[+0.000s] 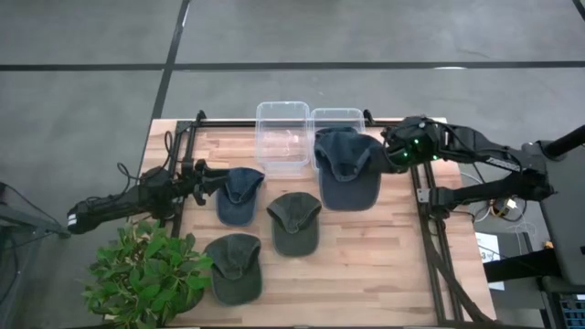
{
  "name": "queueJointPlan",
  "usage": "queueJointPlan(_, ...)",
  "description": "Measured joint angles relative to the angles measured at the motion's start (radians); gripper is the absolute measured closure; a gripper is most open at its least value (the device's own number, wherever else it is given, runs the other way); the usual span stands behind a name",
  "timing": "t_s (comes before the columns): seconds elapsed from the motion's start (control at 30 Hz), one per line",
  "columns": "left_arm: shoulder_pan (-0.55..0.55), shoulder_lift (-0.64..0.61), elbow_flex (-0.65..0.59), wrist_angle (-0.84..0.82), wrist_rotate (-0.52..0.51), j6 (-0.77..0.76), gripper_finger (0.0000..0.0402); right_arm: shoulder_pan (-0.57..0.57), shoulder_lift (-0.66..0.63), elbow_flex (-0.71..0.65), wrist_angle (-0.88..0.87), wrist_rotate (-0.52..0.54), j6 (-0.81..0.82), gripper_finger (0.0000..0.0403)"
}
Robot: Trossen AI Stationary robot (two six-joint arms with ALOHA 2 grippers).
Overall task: Pick & Place hat
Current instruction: Put the bottom blue cap into the right transparent bin
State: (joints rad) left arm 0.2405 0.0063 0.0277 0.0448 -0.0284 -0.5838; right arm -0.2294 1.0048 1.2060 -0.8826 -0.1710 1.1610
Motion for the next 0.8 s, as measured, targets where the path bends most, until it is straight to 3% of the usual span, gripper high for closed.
queueJointPlan(0.33, 0.000, 0.000, 0.000, 0.000, 0.000, 0.000, 0.0232, -0.332, 0.094, 0.000, 0.035, -0.170, -0.229, 0.0394)
queueJointPlan(0.57, 0.000, 0.000, 0.000, 0.000, 0.000, 0.000, 0.0232, -0.522, 0.238, 0.000, 0.171, -0.413, -0.320, 0.0394)
queueJointPlan(0.8, 0.000, 0.000, 0.000, 0.000, 0.000, 0.000, 0.0232, -0.606, 0.386, 0.061, 0.155, -0.438, -0.439, 0.0394)
